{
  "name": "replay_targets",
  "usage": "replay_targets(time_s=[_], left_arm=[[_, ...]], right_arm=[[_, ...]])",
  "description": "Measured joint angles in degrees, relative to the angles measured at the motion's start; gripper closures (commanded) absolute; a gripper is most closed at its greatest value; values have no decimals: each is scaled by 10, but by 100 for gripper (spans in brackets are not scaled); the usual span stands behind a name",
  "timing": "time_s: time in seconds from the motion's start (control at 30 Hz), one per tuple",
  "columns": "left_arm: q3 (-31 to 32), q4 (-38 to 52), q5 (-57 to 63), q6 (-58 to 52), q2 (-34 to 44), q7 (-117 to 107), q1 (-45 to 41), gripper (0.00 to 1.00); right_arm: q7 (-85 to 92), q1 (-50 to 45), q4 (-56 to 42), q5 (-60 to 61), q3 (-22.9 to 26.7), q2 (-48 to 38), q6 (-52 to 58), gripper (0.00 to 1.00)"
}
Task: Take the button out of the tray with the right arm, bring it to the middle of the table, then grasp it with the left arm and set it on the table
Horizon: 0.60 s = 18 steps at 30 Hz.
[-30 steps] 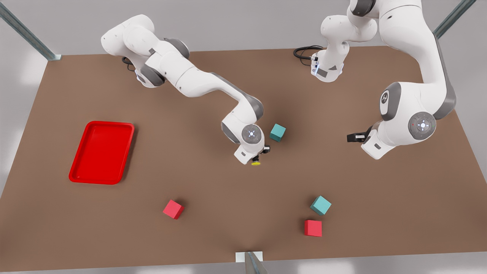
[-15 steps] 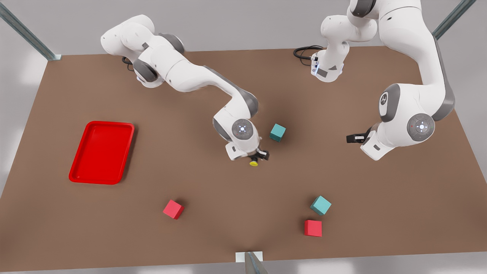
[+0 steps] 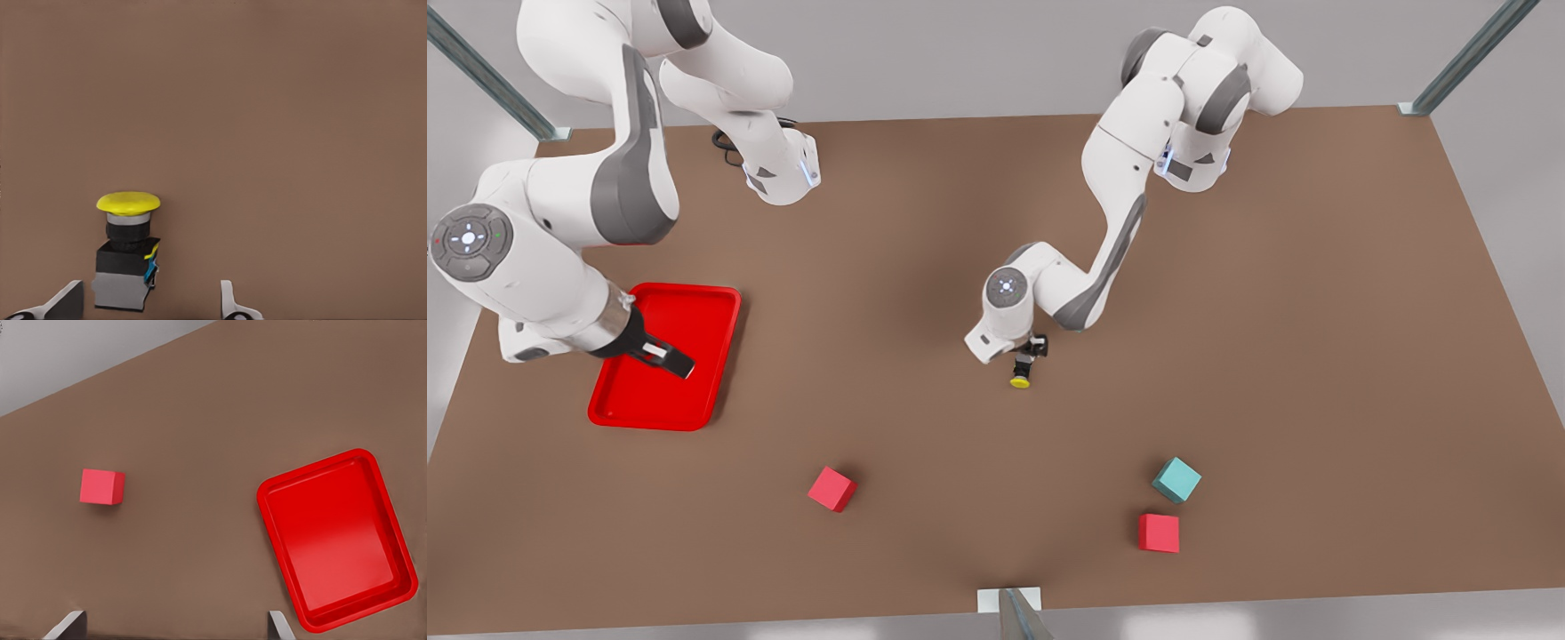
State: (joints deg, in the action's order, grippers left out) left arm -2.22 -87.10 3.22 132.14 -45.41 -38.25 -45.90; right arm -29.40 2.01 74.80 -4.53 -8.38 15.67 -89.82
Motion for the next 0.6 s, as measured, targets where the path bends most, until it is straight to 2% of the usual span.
replay_targets(time_s=[0.13,0.33,0.6], left_arm=[[-1,-23,37,42,14,-33,5,0],[-1,-26,54,59,1,-59,8,0],[4,-27,58,69,-11,-73,20,0]], right_arm=[[68,6,-2,-4,0,0,11,0],[146,-25,1,-7,-1,6,18,0],[215,-15,-3,7,2,22,13,0]])
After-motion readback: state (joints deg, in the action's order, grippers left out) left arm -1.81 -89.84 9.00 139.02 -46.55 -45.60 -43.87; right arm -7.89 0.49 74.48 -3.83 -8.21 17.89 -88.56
